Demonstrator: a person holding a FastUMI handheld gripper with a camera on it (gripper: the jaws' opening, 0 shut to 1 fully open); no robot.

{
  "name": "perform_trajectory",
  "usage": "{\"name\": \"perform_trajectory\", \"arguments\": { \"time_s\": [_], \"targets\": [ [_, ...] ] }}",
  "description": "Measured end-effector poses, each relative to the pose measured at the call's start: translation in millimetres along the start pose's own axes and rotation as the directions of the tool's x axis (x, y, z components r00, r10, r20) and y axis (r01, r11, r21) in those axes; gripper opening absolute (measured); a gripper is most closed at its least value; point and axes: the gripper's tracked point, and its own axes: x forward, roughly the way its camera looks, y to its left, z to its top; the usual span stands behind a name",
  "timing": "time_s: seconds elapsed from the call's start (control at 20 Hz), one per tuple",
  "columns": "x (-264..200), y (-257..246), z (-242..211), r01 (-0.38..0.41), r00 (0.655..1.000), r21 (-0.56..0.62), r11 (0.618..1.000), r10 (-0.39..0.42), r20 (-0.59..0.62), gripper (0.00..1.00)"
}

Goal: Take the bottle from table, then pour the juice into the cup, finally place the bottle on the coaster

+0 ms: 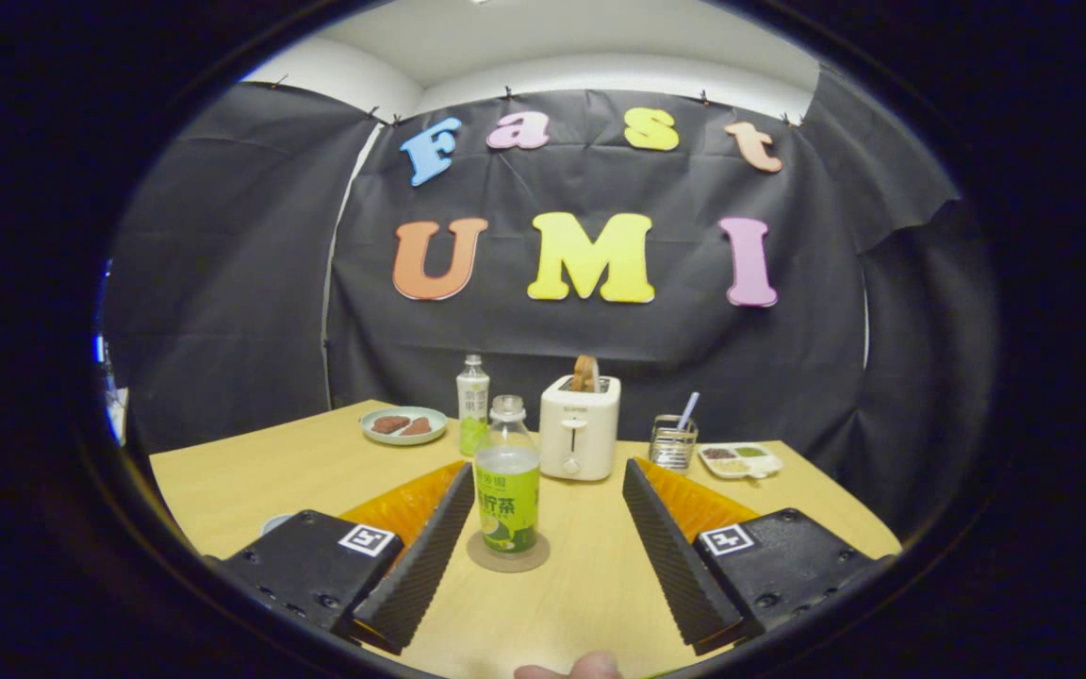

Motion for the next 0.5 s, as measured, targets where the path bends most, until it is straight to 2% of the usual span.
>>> {"name": "perform_trajectory", "arguments": {
  "time_s": [0.35,0.5],
  "targets": [
    [-81,-38,25,0.122,0.989,-0.035,0.992,-0.119,0.092,1.00],
    [-108,-44,17,0.120,0.990,0.017,0.993,-0.121,0.077,1.00]
  ]
}}
